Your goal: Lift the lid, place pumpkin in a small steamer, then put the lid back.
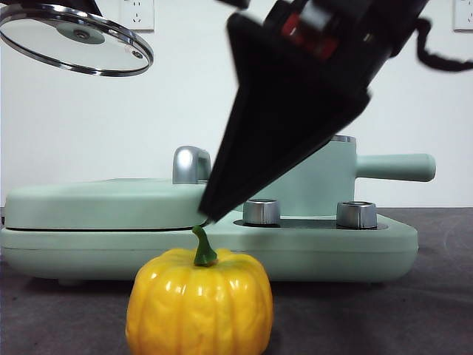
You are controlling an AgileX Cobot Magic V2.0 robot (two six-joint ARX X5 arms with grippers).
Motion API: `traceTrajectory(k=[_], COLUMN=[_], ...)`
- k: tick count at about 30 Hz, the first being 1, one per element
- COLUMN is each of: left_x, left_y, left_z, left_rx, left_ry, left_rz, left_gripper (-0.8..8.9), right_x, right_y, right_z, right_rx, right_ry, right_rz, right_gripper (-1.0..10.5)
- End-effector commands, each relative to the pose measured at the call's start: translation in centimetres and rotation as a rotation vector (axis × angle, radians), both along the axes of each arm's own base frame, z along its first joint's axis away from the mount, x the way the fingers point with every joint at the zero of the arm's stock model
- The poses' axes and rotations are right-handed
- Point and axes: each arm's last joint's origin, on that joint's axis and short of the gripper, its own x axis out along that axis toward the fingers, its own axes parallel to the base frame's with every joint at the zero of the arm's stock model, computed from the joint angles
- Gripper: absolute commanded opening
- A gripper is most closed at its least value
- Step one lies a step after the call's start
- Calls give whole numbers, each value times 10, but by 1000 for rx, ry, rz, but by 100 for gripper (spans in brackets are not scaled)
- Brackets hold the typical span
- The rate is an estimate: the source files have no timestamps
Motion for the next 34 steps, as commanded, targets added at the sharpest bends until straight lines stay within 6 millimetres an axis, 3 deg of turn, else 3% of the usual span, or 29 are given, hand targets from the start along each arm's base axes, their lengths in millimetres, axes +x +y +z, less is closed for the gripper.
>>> traceTrajectory(k=[1,19,23,29,34], left_x=[-1,-1,0,1,2], left_y=[0,0,2,5,7], left_z=[10,10,10,10,10], left_rx=[-18,-15,-15,-14,-14], left_ry=[-49,-51,-52,-51,-52], left_rz=[-1,-1,6,23,30], left_gripper=[16,16,16,16,16], right_x=[2,8,5,0,-3], right_y=[10,24,25,15,-3], right_z=[-2,-41,-41,-20,16], right_rx=[7,-95,-100,-139,-175], right_ry=[-8,98,126,192,231], right_rz=[15,13,-13,-109,-259], right_gripper=[444,463,367,355,355])
